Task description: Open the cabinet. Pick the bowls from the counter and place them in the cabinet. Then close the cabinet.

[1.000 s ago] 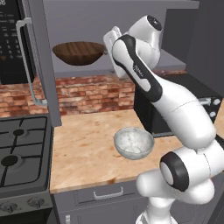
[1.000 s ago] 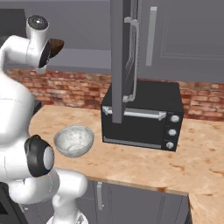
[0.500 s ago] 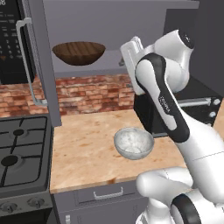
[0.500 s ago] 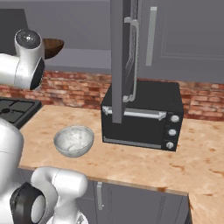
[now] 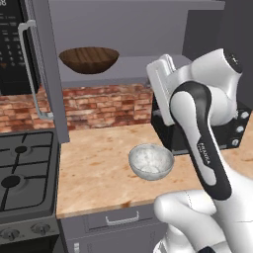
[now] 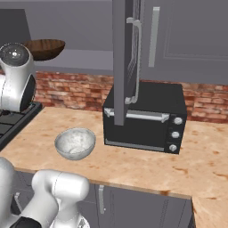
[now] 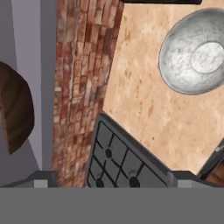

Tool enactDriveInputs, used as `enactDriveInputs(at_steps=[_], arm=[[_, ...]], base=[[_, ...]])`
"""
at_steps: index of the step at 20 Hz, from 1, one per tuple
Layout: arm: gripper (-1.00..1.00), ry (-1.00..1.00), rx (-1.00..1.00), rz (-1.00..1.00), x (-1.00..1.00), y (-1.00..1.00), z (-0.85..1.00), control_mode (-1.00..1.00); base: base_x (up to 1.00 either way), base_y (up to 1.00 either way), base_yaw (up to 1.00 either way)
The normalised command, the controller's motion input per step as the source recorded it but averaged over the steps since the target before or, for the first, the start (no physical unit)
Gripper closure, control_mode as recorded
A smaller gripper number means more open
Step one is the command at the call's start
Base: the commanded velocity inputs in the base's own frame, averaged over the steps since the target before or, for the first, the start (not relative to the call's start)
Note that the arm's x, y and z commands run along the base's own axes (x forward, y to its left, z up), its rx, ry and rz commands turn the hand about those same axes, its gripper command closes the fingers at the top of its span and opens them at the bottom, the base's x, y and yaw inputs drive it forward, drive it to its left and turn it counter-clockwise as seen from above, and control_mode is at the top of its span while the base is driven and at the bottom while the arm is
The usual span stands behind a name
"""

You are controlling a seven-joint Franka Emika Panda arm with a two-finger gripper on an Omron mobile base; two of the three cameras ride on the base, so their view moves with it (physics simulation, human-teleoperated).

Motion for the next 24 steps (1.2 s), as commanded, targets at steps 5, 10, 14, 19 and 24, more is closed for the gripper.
enactDriveInputs(at_steps=[5,10,14,19,24], arm=[[-1.00,0.11,-0.08,0.00,-0.04,-0.10,-0.19,-1.00],[-1.00,0.14,-0.14,0.01,0.05,-0.09,-0.28,-1.00],[-1.00,0.16,-0.16,0.08,0.25,-0.11,-0.30,-1.00],[-1.00,0.13,-0.13,0.08,0.17,-0.14,-0.26,-1.00],[-1.00,0.02,-0.09,0.08,0.12,-0.14,-0.35,-1.00]], base=[[0.00,0.00,0.00],[0.00,0.00,0.00],[0.00,0.00,0.00],[0.00,0.00,0.00],[0.00,0.00,0.00]])
